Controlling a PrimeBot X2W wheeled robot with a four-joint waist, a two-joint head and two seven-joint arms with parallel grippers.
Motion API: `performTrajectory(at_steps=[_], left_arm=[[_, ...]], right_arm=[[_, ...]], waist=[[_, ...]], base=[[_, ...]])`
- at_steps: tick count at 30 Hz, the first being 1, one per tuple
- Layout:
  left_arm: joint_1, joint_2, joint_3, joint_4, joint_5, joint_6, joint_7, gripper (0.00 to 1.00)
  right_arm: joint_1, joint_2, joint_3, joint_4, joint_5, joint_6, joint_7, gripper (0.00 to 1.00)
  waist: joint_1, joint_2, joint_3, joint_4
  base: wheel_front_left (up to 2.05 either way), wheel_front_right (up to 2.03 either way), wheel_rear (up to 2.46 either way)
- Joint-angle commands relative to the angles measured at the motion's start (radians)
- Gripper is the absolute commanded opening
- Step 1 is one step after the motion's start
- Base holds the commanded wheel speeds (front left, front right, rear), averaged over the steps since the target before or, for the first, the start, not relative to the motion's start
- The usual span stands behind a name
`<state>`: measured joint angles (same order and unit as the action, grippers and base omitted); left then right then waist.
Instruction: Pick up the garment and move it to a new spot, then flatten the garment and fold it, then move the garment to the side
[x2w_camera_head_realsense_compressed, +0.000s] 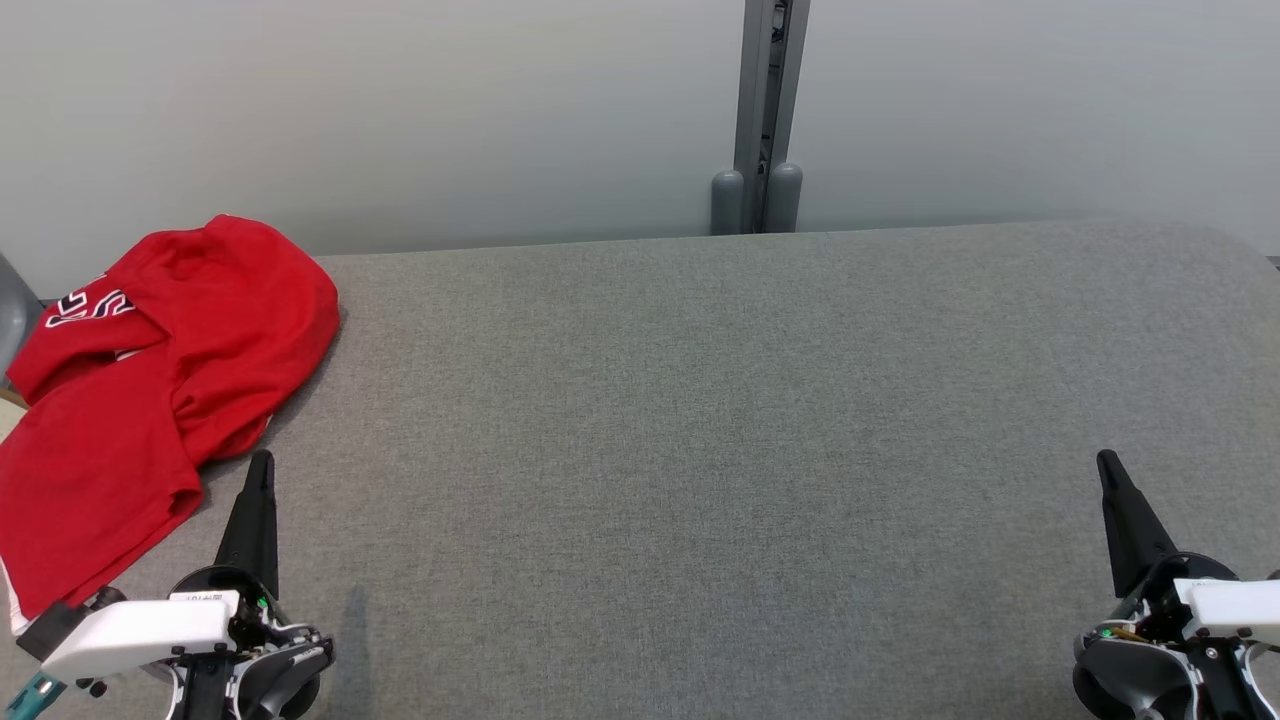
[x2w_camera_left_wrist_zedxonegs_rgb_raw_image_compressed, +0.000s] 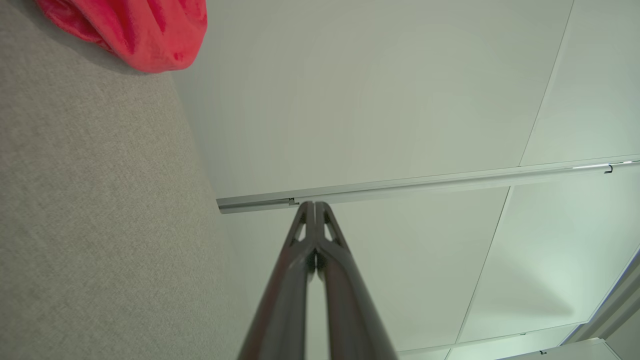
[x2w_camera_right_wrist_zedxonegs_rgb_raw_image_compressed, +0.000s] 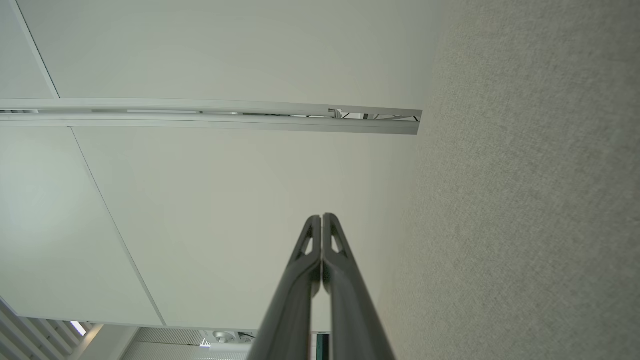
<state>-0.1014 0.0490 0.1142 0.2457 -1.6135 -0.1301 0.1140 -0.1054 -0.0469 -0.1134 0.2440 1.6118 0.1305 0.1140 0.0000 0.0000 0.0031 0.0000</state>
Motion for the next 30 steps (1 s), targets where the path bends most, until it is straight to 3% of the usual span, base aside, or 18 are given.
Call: performTrajectory(at_steps=[1, 6, 7, 19, 30], left_arm=[[-0.017, 0.003, 0.002, -0.003, 0.003, -0.003, 0.002, 0.0], [-0.017, 0.003, 0.002, -0.003, 0.003, -0.004, 0.002, 0.0], [0.0, 0.0, 0.0, 0.0, 0.0, 0.0, 0.0, 1.0], [0.05, -0.01, -0.038, 0.01, 0.034, 0.003, -0.042, 1.0], [0.062, -0.008, -0.067, -0.048, 0.17, 0.029, -0.093, 1.0]], right_arm=[[-0.008, -0.008, -0.001, 0.002, 0.002, 0.001, 0.001, 0.0], [-0.008, -0.008, -0.001, 0.002, 0.002, 0.001, 0.001, 0.0], [0.0, 0.0, 0.0, 0.0, 0.0, 0.0, 0.0, 1.0], [0.041, 0.013, 0.028, 0.024, -0.019, -0.001, -0.042, 1.0], [0.045, 0.01, 0.028, -0.013, -0.132, -0.001, -0.093, 1.0]], waist=[[0.0, 0.0, 0.0, 0.0], [0.0, 0.0, 0.0, 0.0], [0.0, 0.0, 0.0, 0.0], [0.0, 0.0, 0.0, 0.0], [0.0, 0.0, 0.002, -0.001]], base=[[0.0, 0.0, 0.0], [0.0, 0.0, 0.0], [0.0, 0.0, 0.0], [0.0, 0.0, 0.0], [0.0, 0.0, 0.0]])
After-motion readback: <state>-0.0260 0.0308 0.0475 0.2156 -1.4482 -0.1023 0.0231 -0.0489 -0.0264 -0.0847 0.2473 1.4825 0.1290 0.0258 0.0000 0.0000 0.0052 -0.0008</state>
